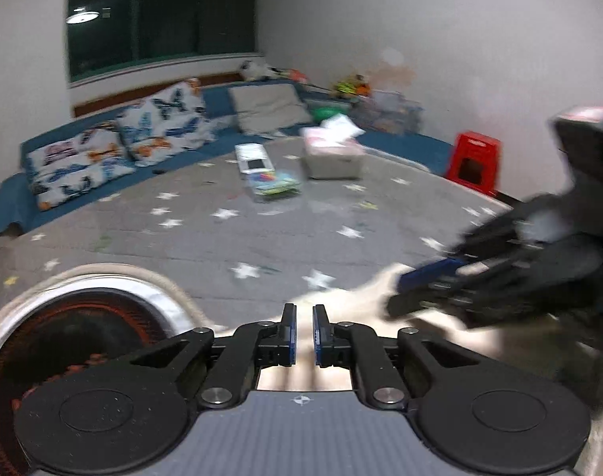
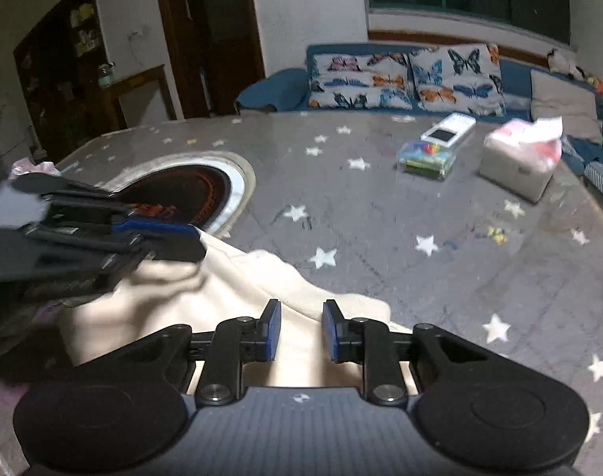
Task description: Fold clothes
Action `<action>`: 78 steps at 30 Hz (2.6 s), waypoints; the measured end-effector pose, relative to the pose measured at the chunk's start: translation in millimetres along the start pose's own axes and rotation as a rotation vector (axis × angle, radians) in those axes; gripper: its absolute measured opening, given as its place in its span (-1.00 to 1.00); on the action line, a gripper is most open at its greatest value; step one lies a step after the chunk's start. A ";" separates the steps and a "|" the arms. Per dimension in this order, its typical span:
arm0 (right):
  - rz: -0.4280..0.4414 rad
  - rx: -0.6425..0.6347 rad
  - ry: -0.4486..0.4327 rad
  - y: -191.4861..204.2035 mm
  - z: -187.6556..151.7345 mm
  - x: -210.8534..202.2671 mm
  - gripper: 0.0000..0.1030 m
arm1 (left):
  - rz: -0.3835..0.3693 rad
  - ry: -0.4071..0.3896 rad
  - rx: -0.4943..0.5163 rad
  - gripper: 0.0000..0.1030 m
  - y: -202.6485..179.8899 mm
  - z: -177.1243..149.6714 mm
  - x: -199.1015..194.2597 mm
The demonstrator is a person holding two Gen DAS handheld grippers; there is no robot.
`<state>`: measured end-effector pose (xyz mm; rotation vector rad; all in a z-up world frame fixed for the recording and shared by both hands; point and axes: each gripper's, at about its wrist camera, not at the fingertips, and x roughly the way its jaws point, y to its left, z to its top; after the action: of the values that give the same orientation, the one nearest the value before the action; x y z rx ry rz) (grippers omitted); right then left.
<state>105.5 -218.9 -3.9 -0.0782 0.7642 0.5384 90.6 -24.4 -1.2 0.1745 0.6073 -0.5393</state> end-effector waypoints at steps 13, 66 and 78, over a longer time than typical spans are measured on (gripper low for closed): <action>-0.050 -0.043 -0.002 8.6 -4.7 12.3 -0.60 | 0.003 0.046 -0.061 -0.79 4.2 -3.8 25.7; 0.102 -0.175 0.068 61.6 11.1 28.3 -0.58 | 0.091 -0.009 -0.189 -0.53 20.6 -61.5 -68.4; 0.028 -0.192 0.014 63.7 13.8 30.6 -0.85 | 0.103 0.014 -0.191 -0.53 29.2 -71.8 -62.0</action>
<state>101.3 -147.0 -6.7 -0.2499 0.7264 0.6379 27.8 49.2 -23.2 0.0286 0.6558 -0.3786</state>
